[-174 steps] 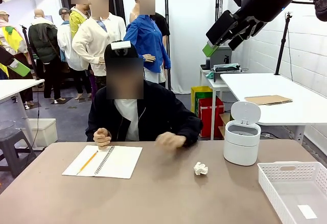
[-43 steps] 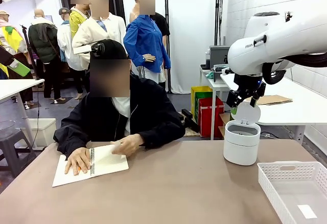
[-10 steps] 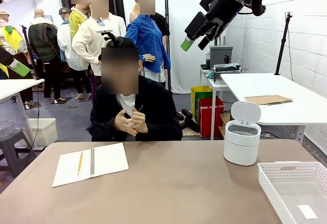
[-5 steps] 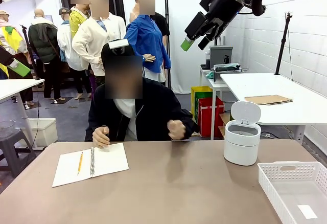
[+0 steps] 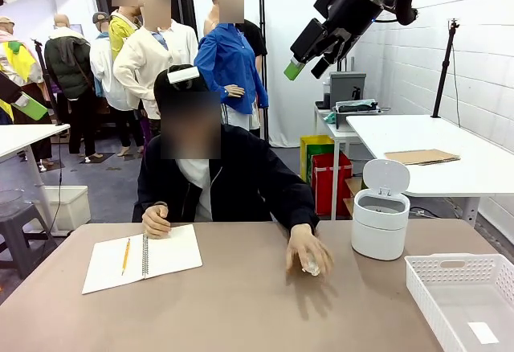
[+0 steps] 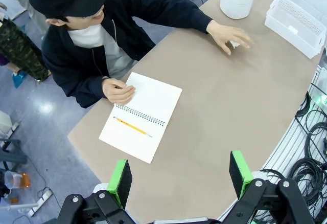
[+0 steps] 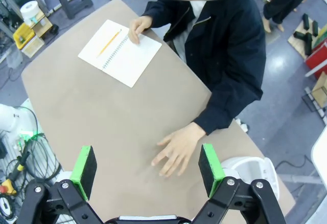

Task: Sort the paper based on its condition.
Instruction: If a person hands you a paper, place it in the Organizing basket , and if it's crumpled, put it in the Trash can.

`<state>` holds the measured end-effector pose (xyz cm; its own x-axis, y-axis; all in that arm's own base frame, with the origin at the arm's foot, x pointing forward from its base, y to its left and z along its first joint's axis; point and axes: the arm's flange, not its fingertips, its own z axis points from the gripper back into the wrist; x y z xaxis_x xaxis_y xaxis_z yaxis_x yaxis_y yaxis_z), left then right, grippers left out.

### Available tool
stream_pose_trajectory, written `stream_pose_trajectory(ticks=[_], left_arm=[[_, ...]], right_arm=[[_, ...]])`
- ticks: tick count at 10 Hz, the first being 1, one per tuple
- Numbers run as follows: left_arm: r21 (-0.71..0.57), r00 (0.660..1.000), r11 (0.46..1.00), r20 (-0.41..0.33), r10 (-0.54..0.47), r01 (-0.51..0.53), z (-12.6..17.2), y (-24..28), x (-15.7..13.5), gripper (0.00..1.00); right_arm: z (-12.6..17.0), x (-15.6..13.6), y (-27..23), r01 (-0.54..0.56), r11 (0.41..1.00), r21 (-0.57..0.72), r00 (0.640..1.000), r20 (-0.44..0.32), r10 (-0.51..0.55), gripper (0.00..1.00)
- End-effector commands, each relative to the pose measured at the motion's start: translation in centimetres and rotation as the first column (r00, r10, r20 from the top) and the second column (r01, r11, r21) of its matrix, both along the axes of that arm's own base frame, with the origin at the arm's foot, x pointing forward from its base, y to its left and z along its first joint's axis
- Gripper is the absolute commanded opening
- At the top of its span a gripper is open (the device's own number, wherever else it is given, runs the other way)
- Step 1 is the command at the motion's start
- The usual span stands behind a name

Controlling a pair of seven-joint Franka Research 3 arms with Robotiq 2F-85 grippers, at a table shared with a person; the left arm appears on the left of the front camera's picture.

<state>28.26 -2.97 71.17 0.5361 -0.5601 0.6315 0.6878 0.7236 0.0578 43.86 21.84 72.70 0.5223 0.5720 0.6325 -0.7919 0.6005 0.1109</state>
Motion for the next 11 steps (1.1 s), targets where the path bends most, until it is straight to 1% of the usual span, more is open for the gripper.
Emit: stream_pose_trajectory(ticks=[1,8,9,11], left_arm=[[0.004,1.000,1.000,0.001,0.007,-0.007,0.0,0.1,0.0,1.00],[0.004,1.000,1.000,0.001,0.007,-0.007,0.0,0.1,0.0,1.00],[0.004,1.000,1.000,0.001,0.007,-0.007,0.0,0.1,0.0,1.00],[0.004,1.000,1.000,0.001,0.007,-0.007,0.0,0.1,0.0,1.00]], right_arm=[[0.0,0.0,-0.1,-0.019,1.000,0.009,1.000,0.007,0.019,1.00],[0.0,0.0,-0.1,-0.019,1.000,0.009,1.000,0.007,0.019,1.00],[0.0,0.0,0.0,0.000,1.000,0.000,1.000,0.000,0.000,1.00],[-1.6,0.4,-1.0,0.120,0.992,0.027,0.990,-0.083,-0.117,1.00]])
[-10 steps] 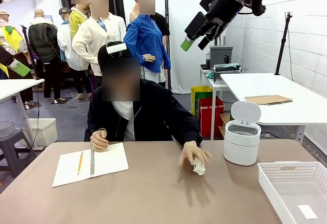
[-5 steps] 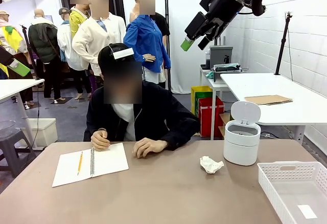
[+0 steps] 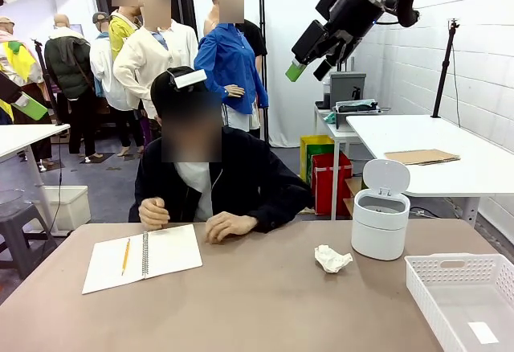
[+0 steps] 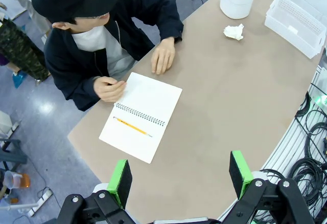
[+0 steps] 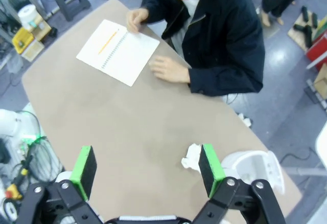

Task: Sort the paper based on its condition.
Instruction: If a person hands you a paper, place it in the Organizing basket , and if it's crumpled, put it in the Trash can.

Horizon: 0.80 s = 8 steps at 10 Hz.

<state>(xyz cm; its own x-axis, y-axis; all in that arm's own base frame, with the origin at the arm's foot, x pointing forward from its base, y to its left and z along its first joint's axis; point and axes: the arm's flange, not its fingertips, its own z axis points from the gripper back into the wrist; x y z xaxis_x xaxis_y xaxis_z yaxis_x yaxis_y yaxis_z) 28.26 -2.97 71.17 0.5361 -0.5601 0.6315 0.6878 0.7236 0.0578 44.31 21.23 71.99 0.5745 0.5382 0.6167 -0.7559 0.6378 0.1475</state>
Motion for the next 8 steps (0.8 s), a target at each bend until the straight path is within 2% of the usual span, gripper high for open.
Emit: stream_pose_trajectory(ticks=[1,3,5,8], left_arm=[[0.004,1.000,1.000,0.001,0.007,-0.007,0.0,0.1,0.0,1.00],[0.004,1.000,1.000,0.001,0.007,-0.007,0.0,0.1,0.0,1.00],[0.004,1.000,1.000,0.001,0.007,-0.007,0.0,0.1,0.0,1.00],[0.004,1.000,1.000,0.001,0.007,-0.007,0.0,0.1,0.0,1.00]], right_arm=[[-2.1,-0.1,-0.9,0.117,0.993,0.015,0.989,-0.088,-0.115,1.00],[-4.0,0.4,-2.0,0.193,0.981,0.008,0.970,-0.154,-0.189,1.00],[-4.8,0.6,-2.2,0.214,0.977,-0.013,0.964,-0.161,-0.213,1.00],[-9.5,3.8,-3.3,0.370,0.928,-0.053,0.900,-0.230,-0.371,1.00]])
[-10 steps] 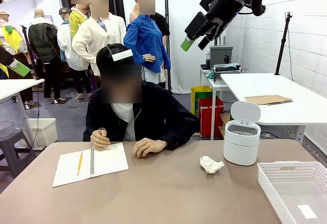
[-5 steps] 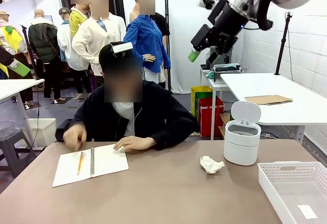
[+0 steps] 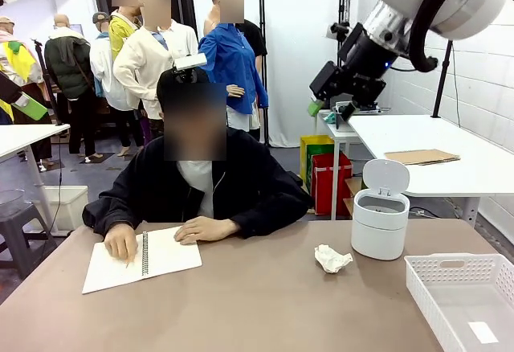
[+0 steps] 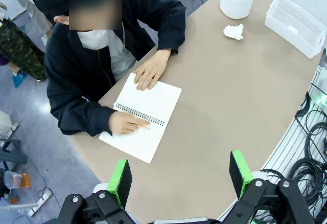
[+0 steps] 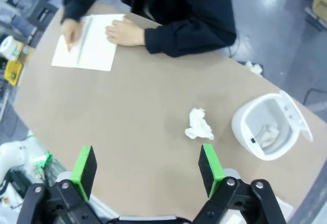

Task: Sort the paper based on its condition.
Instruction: If a person hands you a paper, place it in the Organizing basket , and if it's crumpled, put it in the Trash can.

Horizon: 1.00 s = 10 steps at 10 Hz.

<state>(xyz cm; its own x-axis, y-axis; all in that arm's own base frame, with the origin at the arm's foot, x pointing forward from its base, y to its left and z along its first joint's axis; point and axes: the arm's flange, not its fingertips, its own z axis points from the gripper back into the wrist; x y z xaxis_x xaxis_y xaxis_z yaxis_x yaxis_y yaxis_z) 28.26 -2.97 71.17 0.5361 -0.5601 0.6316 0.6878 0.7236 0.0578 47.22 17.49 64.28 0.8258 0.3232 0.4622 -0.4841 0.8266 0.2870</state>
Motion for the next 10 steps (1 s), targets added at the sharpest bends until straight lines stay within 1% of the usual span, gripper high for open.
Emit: stream_pose_trajectory(ticks=[1,2,3,4,5,6,8,9,10], left_arm=[[0.004,1.000,1.000,0.001,0.007,-0.007,0.0,0.1,0.0,1.00],[0.004,1.000,1.000,0.001,0.007,-0.007,0.0,0.1,0.0,1.00],[0.004,1.000,1.000,0.001,0.007,-0.007,0.0,0.1,0.0,1.00],[0.004,1.000,1.000,0.001,0.007,-0.007,0.0,0.1,0.0,1.00],[0.004,1.000,1.000,0.001,0.007,-0.007,0.0,0.1,0.0,1.00],[0.004,1.000,1.000,0.001,0.007,-0.007,0.0,0.1,0.0,1.00],[0.004,1.000,1.000,0.001,0.007,-0.007,0.0,0.1,0.0,1.00],[0.004,1.000,1.000,0.001,0.007,-0.007,0.0,0.1,0.0,1.00],[0.004,1.000,1.000,0.001,0.007,-0.007,0.0,0.1,0.0,1.00]], right_arm=[[-4.1,2.1,0.7,0.141,0.989,-0.042,0.988,-0.055,-0.143,1.00],[-5.9,3.0,0.6,0.187,0.979,-0.081,0.981,-0.041,-0.191,1.00],[-7.7,4.2,0.8,0.233,0.971,-0.063,0.970,-0.052,-0.236,1.00],[-9.7,5.2,1.0,0.283,0.953,-0.112,0.955,-0.063,-0.291,1.00],[-11.8,5.9,1.3,0.310,0.939,-0.151,0.940,-0.097,-0.326,1.00],[-13.5,6.1,1.7,0.309,0.938,-0.157,0.930,-0.154,-0.332,1.00],[-16.0,6.1,2.2,0.347,0.894,-0.283,0.909,-0.131,-0.395,1.00],[-16.3,5.9,2.7,0.355,0.896,-0.269,0.892,-0.189,-0.410,1.00],[-13.4,6.1,2.4,0.165,0.979,-0.118,0.918,-0.344,-0.196,1.00]])
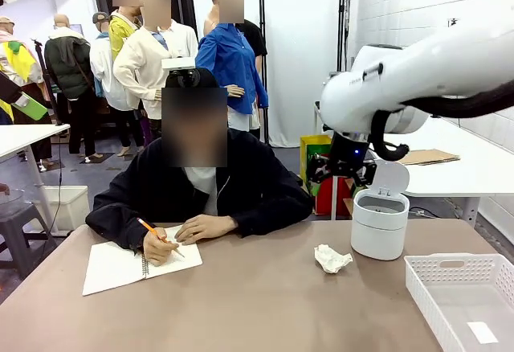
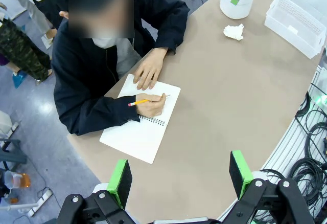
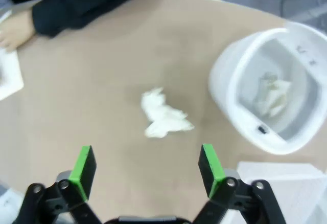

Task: Sort the paper based on its condition.
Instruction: If a person hands you a paper, place it in the Organizing basket , and if it's crumpled, put it in the Trash can.

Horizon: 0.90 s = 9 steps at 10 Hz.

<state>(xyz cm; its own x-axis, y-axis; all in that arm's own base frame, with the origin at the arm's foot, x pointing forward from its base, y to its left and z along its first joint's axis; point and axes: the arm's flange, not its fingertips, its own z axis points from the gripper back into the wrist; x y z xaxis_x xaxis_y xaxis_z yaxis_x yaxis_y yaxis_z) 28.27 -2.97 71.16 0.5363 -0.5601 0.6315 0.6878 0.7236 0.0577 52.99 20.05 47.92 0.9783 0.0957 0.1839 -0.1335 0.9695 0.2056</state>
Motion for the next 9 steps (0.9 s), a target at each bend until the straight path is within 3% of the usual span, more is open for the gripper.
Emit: stream_pose_trajectory(ticks=[1,3,4,5,7,9], left_arm=[[0.004,1.000,1.000,0.001,0.007,-0.007,0.0,0.1,0.0,1.00],[0.004,1.000,1.000,0.001,0.007,-0.007,0.0,0.1,0.0,1.00],[0.004,1.000,1.000,0.001,0.007,-0.007,0.0,0.1,0.0,1.00],[0.004,1.000,1.000,0.001,0.007,-0.007,0.0,0.1,0.0,1.00],[0.004,1.000,1.000,0.001,0.007,-0.007,0.0,0.1,0.0,1.00],[0.004,1.000,1.000,0.001,0.007,-0.007,0.0,0.1,0.0,1.00]], right_arm=[[-0.5,0.4,-0.8,0.044,0.998,-0.048,0.998,0.053,-0.041,1.00],[-0.5,0.4,-0.8,0.044,0.998,-0.048,0.998,0.053,-0.041,1.00],[0.4,0.2,-0.2,0.001,1.000,-0.006,1.000,0.011,-0.001,1.00],[-1.5,-0.8,0.7,0.031,0.997,-0.066,0.995,-0.087,-0.037,1.00],[-4.5,-1.0,1.3,0.019,0.992,-0.121,0.986,-0.163,-0.039,1.00],[-7.0,-1.0,2.0,-0.034,0.980,-0.194,0.982,-0.187,-0.002,1.00]])
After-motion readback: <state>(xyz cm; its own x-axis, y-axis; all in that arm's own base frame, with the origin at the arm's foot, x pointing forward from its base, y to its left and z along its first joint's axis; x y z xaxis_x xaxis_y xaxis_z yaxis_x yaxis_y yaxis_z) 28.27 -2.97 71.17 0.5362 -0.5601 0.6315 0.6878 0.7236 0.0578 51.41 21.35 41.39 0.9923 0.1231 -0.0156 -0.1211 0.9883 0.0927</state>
